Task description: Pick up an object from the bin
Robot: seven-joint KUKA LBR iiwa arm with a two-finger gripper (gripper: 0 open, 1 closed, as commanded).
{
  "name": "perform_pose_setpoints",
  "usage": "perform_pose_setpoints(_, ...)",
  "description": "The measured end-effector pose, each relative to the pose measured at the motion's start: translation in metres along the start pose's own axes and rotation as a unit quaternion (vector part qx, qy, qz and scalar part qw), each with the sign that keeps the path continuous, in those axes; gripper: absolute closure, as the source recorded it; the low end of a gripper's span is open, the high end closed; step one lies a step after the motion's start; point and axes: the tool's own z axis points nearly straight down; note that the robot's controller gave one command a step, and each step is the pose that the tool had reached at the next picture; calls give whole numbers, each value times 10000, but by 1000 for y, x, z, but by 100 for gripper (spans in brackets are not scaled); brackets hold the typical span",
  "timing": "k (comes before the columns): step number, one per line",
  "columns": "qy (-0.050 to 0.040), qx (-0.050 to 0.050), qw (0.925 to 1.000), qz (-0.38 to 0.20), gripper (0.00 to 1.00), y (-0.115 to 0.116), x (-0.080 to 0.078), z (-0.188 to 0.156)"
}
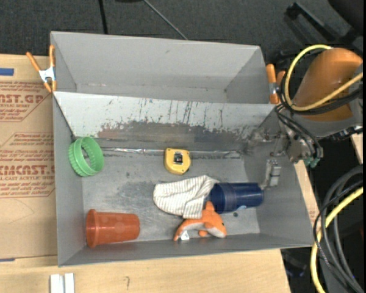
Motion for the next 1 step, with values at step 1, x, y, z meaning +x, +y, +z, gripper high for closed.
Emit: perform_pose_setpoints(1, 0, 0, 10000, 0, 0, 0, 0, 0)
